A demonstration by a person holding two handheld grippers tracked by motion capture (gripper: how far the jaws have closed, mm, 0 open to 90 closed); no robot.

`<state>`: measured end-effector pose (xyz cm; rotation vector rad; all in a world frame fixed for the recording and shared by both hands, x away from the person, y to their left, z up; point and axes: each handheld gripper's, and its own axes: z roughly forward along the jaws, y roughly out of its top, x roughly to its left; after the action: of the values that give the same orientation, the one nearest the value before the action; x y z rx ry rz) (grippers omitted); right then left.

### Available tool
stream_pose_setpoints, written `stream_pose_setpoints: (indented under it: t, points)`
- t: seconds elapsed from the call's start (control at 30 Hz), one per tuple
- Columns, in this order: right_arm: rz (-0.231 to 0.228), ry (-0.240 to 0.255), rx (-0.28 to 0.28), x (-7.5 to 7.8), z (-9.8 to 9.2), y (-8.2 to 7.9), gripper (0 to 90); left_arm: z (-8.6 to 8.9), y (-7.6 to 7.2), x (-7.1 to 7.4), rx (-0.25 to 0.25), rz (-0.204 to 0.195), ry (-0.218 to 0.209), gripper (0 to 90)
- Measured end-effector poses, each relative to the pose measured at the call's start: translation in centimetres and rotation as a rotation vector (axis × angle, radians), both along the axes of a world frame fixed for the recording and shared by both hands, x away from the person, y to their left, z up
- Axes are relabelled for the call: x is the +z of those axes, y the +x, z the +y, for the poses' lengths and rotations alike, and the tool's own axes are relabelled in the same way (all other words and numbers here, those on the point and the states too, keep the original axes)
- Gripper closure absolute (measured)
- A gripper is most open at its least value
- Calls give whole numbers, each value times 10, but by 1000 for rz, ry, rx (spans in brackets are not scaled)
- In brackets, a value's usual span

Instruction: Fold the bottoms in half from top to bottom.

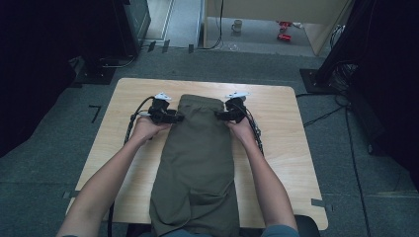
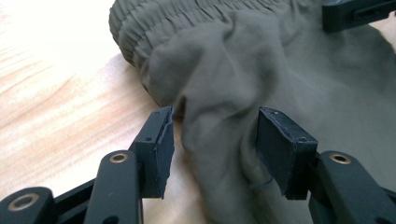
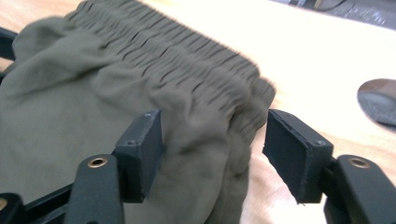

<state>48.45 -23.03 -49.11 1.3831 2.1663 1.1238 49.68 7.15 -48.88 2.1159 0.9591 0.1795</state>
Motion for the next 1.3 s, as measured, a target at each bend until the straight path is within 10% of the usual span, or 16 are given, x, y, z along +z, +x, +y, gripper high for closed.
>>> stream_pose_setpoints:
  t: [0.33, 0.7, 0.93, 1.3]
  points:
    - [91, 22, -10, -14, -5, 15, 351, -9, 15, -11, 13, 3, 21, 440]
    - [62, 17, -11, -25, -5, 18, 362, -16, 16, -20, 21, -19, 47, 441]
    - [-21, -54, -16, -30, 6, 14, 456, -18, 13, -22, 29, -42, 38, 546]
    - [-10, -33, 0, -29, 6, 10, 721, -15, 11, -21, 8, 6, 6, 755]
